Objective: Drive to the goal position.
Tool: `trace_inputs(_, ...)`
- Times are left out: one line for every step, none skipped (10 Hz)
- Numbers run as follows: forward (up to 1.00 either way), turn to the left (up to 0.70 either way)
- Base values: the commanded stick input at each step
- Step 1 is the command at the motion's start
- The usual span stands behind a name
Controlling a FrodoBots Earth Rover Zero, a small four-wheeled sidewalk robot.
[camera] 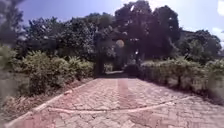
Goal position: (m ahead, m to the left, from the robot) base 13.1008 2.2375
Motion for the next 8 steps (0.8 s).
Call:
trace_inputs(0.70,0.00)
trace_inputs(0.70,0.00)
trace_inputs(0.70,0.00)
trace_inputs(0.70,0.00)
trace_inputs(0.70,0.00)
trace_inputs(0.70,0.00)
trace_inputs(0.70,0.00)
trace_inputs(0.70,0.00)
